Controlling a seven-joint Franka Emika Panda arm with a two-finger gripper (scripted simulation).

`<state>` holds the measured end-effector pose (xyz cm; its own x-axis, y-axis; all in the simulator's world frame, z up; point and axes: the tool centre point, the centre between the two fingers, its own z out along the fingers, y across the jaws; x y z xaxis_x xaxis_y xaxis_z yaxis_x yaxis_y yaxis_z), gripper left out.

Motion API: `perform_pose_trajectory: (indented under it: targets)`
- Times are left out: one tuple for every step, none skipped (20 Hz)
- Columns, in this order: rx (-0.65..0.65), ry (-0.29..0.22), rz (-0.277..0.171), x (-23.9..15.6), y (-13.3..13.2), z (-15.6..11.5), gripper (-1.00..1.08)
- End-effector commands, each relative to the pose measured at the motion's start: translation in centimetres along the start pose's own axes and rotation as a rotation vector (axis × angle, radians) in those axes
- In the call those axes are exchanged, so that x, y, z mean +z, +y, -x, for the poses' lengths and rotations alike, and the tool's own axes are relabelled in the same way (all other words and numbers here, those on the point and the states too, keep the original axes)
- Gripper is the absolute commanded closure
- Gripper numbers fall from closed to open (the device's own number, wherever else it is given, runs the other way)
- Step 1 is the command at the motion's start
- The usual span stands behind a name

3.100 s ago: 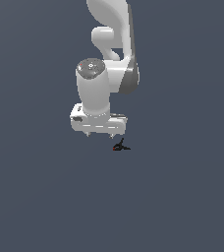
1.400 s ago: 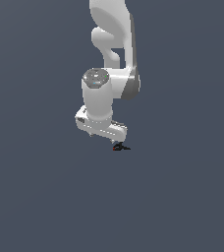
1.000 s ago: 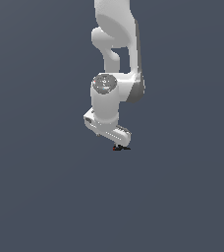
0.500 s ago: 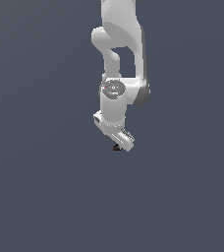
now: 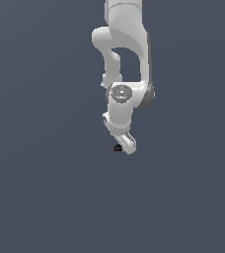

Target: Pick up the object and move it to a goal position.

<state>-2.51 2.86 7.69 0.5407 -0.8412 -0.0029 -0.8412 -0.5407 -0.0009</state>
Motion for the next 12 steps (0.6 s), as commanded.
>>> perform_pose_trajectory:
  targets:
    - [0.047,0.001,0.0,0.4,-0.1,0.5,-0.92]
    - [0.062,0.001,0.0,0.5,-0.1,0.6,-0.92]
    - [0.076,0.001,0.0,0.7,-0.1,0.8,-0.92]
    - [0.089,0.002,0.0,0.8,-0.1,0.9,-0.92]
    - [0.101,0.002,0.0,0.9,-0.1,1.0,-0.92]
    - [0.111,0.002,0.0,1.0,-0.1,1.1,-0.92]
    - [0.12,0.002,0.0,1.1,-0.1,1.2,-0.92]
    - [0.128,0.002,0.001,1.1,-0.1,1.3,-0.92]
    - [0.135,0.003,0.001,1.2,-0.1,1.4,-0.92]
    - [0.14,0.003,0.001,1.2,-0.1,1.4,-0.92]
    - [0.144,0.003,0.001,1.3,-0.1,1.5,-0.92]
    - [0.148,0.003,0.001,1.3,-0.1,1.5,-0.92]
